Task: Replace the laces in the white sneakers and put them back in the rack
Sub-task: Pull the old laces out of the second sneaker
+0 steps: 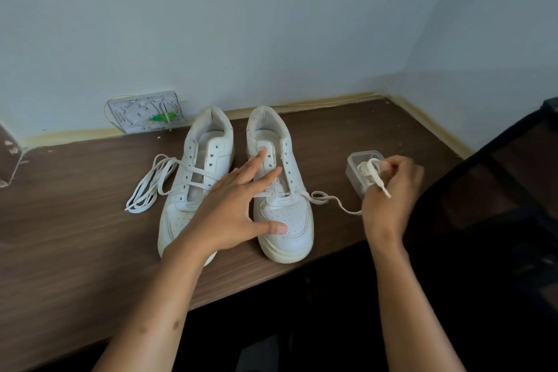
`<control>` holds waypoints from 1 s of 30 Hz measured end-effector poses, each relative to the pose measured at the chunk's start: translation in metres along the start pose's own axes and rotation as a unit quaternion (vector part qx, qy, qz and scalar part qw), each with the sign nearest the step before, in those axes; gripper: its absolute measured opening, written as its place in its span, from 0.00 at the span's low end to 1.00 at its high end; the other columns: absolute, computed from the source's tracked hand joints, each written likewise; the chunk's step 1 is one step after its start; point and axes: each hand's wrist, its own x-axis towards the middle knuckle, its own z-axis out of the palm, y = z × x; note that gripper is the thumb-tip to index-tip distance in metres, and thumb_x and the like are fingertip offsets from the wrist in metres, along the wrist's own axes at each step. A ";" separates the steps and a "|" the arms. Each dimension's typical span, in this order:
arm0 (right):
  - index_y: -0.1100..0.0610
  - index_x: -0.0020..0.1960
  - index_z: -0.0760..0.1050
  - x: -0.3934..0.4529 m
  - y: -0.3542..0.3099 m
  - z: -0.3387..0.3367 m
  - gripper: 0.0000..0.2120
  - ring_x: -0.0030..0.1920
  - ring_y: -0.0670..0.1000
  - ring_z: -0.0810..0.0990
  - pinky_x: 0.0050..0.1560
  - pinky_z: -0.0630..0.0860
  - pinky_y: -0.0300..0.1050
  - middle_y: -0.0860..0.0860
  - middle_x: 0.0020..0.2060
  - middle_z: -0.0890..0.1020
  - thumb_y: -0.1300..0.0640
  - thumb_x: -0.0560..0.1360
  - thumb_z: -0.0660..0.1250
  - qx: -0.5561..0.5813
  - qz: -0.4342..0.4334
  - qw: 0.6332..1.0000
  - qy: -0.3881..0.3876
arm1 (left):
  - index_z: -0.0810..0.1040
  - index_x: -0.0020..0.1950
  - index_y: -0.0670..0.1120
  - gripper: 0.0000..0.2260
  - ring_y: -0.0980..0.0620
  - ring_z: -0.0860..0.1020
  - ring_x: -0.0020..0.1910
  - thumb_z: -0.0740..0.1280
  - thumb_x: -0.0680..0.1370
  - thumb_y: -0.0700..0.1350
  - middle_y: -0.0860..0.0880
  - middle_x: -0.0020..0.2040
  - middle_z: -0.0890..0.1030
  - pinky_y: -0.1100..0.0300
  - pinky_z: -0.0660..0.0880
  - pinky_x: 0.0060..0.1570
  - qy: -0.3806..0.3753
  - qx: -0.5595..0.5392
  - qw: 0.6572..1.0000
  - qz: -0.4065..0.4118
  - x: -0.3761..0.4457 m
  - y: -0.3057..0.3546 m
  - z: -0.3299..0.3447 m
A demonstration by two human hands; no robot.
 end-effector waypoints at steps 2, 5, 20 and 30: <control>0.58 0.52 0.73 0.002 0.005 -0.003 0.04 0.48 0.47 0.73 0.51 0.71 0.32 0.49 0.53 0.68 0.65 0.79 0.63 -0.006 0.002 1.000 -0.008 | 0.52 0.77 0.66 0.42 0.62 0.43 0.76 0.72 0.69 0.64 0.72 0.74 0.34 0.53 0.50 0.75 0.001 0.003 1.000 0.000 -0.001 -0.001 0.000; 0.55 0.51 0.77 -0.003 0.003 0.002 0.10 0.49 0.43 0.74 0.52 0.70 0.28 0.47 0.51 0.70 0.69 0.76 0.67 -0.016 -0.054 0.994 -0.094 | 0.51 0.77 0.66 0.41 0.58 0.43 0.78 0.71 0.71 0.63 0.72 0.74 0.33 0.52 0.50 0.75 0.002 0.005 1.000 0.004 -0.002 -0.002 0.001; 0.52 0.40 0.77 -0.019 0.000 0.025 0.06 0.39 0.44 0.76 0.42 0.75 0.47 0.44 0.38 0.76 0.56 0.75 0.72 -0.004 -0.139 0.933 -0.333 | 0.82 0.60 0.52 0.22 0.61 0.68 0.71 0.67 0.73 0.64 0.58 0.68 0.75 0.52 0.63 0.73 0.139 0.036 0.971 0.191 -0.017 -0.009 0.030; 0.57 0.41 0.70 0.004 0.003 -0.016 0.11 0.42 0.42 0.74 0.44 0.69 0.24 0.55 0.44 0.78 0.71 0.75 0.65 0.042 -0.048 0.996 0.055 | 0.83 0.59 0.52 0.17 0.63 0.69 0.70 0.68 0.75 0.59 0.58 0.64 0.78 0.56 0.63 0.72 0.141 0.032 0.971 0.190 -0.023 -0.009 0.026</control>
